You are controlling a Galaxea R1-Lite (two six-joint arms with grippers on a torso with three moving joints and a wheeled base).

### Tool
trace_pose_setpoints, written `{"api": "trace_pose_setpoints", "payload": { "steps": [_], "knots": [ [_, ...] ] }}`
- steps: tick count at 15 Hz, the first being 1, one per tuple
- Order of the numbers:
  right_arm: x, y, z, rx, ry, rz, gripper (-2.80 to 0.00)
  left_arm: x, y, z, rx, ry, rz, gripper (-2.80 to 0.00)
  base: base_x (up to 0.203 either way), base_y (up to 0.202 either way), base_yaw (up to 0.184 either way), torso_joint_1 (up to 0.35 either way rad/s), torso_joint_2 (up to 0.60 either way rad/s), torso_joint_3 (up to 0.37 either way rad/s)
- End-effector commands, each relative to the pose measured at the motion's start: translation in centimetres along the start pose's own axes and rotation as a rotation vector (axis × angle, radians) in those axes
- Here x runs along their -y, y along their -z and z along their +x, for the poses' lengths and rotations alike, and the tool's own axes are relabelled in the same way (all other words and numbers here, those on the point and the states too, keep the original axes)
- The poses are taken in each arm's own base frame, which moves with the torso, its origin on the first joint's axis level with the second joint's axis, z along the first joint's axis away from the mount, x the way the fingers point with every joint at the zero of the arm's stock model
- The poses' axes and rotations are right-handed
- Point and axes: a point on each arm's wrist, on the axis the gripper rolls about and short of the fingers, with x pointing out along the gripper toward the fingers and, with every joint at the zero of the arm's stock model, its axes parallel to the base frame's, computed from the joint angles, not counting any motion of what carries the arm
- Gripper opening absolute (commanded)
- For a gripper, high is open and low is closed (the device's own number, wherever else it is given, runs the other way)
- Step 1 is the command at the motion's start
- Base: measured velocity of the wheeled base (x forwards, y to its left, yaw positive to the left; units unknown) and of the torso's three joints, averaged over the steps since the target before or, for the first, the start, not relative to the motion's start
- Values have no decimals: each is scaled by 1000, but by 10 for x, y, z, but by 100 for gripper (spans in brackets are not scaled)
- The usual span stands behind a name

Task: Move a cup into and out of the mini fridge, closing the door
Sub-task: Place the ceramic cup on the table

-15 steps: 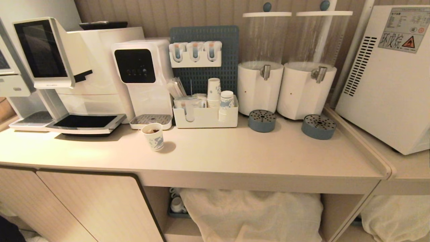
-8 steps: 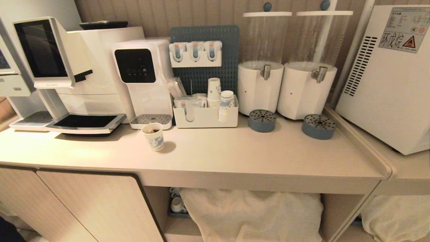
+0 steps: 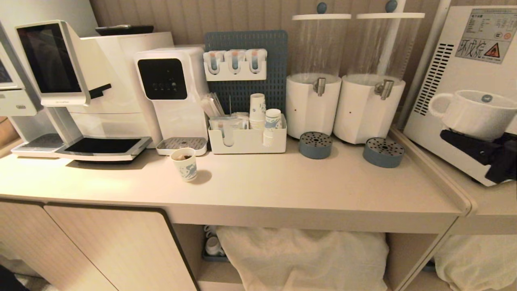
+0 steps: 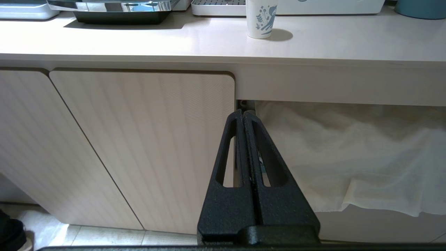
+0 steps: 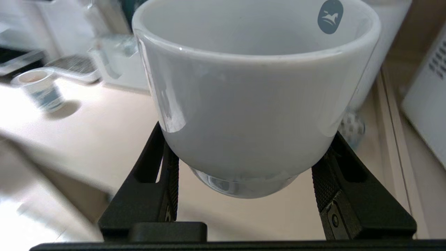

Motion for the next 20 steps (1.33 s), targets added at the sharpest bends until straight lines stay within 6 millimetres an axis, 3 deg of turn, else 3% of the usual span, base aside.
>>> {"api": "trace_pose_setpoints", "payload": {
  "steps": [1,8,12,17,20],
  "knots": [
    [12,28,33,48,2,-18,-280,0,0,0,-1,-1,0,-280,0,0,0,0,0,0],
    [56,119,112,-19,-58,9,-280,0,0,0,-1,-1,0,-280,0,0,0,0,0,0],
    [78,145,140,-45,-264,28,-280,0,0,0,-1,-1,0,-280,0,0,0,0,0,0],
    [92,173,183,-86,-317,27,-280,0,1,0,-3,-1,-2,-280,0,0,0,0,0,0],
    [94,186,197,-124,-333,19,-280,0,0,0,-1,-1,-3,-280,0,0,0,0,0,0]
  ]
}}
